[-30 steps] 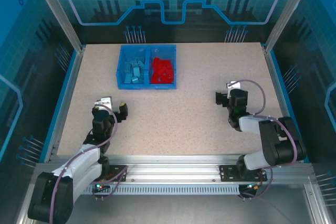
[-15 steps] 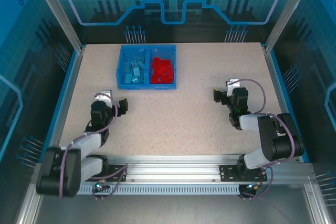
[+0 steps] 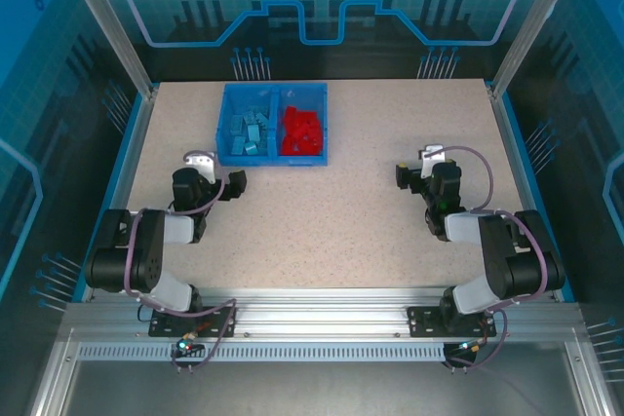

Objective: Sort the legos into containers by color

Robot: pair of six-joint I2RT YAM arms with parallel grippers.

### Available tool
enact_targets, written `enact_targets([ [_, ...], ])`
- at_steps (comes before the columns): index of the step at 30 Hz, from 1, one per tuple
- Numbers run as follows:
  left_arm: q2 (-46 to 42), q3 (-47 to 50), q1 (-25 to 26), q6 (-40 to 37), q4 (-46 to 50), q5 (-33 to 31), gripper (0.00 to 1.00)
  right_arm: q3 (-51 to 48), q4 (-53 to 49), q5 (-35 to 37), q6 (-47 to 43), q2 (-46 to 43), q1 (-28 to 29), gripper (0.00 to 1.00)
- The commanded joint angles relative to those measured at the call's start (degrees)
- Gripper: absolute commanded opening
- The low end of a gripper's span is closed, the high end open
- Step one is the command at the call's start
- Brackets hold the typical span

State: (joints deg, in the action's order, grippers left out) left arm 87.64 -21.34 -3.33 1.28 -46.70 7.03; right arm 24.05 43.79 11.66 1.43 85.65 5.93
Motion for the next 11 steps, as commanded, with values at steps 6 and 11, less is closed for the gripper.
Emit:
enact_targets([
  [6,-0.7,-1.0,-0.2,-1.3,-1.4,1.7,0.99,-0.2,1.3,-0.5,-0.5,0.6,-1.1,1.00],
  [11,-0.6,-1.0,-0.1,-1.3,-1.4,1.7,0.99,-0.5,1.6,-0.7,-0.4,0.5,-1.1,1.00],
])
